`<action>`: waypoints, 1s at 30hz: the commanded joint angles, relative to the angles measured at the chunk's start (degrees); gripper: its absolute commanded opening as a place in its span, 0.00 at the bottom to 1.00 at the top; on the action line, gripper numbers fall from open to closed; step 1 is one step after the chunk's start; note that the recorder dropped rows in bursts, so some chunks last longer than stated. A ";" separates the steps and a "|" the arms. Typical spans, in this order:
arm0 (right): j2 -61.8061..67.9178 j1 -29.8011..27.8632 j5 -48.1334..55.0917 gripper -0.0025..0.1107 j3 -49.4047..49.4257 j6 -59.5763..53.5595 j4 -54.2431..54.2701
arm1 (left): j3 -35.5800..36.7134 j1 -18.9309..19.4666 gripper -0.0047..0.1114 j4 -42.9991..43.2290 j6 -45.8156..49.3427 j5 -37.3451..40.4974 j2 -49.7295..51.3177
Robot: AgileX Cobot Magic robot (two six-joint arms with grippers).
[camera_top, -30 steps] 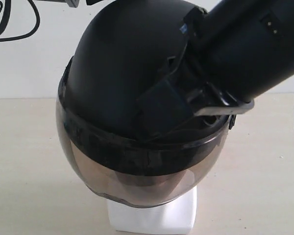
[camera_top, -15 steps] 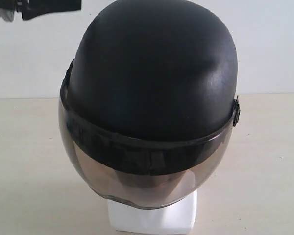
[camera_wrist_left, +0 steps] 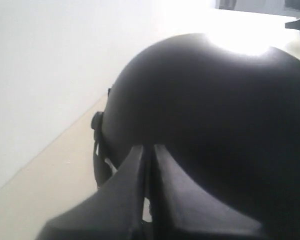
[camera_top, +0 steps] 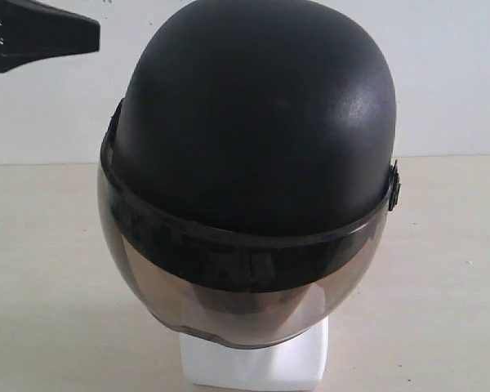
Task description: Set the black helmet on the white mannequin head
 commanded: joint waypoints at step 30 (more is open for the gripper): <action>36.27 -54.84 -121.95 0.02 -7.76 50.08 -16.96 | 5.66 1.08 0.08 -0.58 0.88 3.87 -5.38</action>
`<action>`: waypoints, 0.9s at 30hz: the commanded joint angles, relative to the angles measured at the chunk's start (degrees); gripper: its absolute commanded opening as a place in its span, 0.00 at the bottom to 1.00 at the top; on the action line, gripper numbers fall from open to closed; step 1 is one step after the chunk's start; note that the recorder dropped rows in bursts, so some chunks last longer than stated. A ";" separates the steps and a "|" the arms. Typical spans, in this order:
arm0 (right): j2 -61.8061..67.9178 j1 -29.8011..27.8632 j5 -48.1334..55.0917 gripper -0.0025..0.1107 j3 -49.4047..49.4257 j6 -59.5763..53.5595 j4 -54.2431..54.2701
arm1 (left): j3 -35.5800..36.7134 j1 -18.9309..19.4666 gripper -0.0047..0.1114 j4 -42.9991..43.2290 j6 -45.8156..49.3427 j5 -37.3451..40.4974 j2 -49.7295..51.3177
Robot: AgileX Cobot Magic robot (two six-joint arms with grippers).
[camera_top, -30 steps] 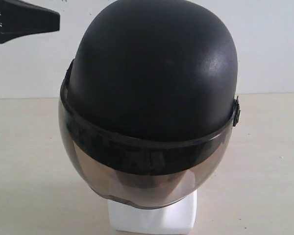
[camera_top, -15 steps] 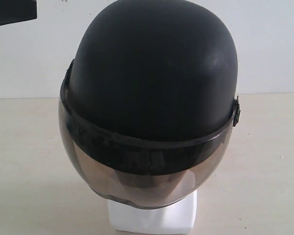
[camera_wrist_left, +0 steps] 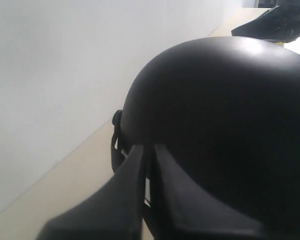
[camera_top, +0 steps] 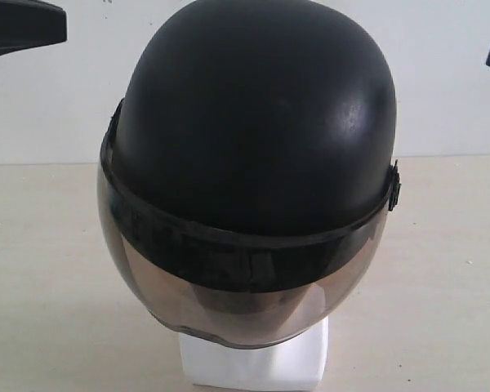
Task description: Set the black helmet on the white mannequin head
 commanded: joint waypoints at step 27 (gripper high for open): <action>8.54 15.33 -3.22 0.02 -8.51 12.27 -10.08 | 8.94 -11.54 0.08 -0.58 -1.48 -1.14 0.15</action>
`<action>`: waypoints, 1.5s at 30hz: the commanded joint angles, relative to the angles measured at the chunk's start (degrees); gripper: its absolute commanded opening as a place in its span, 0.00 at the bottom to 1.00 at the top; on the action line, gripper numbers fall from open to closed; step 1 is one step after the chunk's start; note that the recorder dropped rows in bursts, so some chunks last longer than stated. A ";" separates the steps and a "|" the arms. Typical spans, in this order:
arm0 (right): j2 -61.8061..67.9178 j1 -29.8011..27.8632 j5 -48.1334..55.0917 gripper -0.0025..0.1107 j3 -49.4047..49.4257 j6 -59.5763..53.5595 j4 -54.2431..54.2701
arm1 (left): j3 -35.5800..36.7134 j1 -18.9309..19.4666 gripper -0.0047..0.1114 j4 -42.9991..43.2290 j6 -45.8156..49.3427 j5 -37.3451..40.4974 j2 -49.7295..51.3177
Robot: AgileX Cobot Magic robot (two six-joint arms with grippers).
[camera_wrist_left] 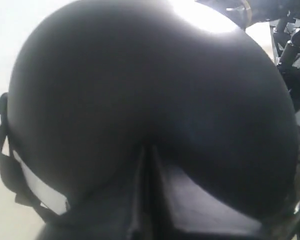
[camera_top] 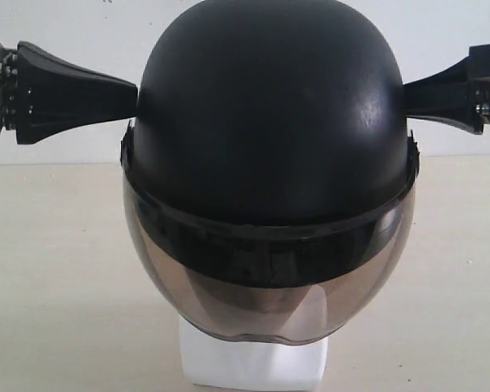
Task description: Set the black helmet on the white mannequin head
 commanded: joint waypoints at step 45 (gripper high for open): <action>-61.64 0.62 43.34 0.02 29.96 1.33 -4.30 | 27.92 8.95 0.08 1.21 -3.62 36.50 -25.23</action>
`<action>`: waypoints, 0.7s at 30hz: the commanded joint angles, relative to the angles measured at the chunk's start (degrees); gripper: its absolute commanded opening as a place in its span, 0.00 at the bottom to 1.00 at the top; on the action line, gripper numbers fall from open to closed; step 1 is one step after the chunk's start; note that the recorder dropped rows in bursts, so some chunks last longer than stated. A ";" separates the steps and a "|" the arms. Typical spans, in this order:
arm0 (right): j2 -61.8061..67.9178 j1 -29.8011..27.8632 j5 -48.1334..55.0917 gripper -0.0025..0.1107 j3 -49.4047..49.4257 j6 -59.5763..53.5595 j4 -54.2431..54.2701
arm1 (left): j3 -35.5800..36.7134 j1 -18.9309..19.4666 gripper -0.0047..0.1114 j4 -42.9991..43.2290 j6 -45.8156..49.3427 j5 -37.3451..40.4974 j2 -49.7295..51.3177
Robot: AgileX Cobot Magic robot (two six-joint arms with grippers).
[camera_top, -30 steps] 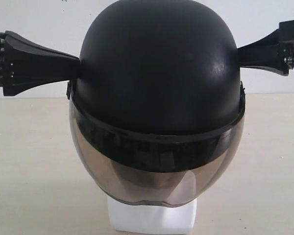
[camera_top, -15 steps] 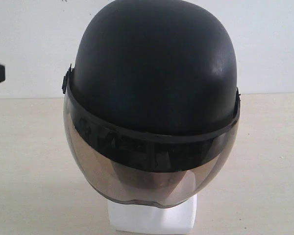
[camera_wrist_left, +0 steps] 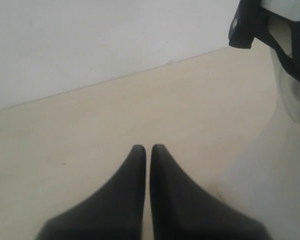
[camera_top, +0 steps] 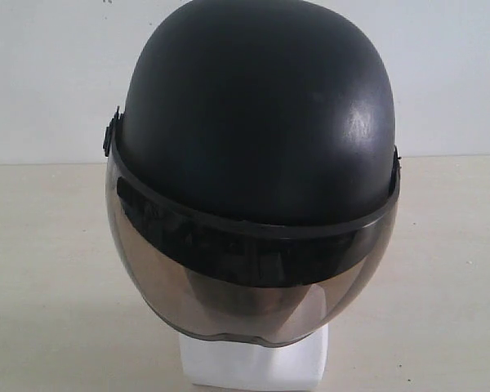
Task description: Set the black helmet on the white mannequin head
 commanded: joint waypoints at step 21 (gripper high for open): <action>-1.72 0.16 0.91 0.02 0.25 12.04 1.54 | 0.41 0.07 0.08 -0.43 -0.52 -0.17 -0.33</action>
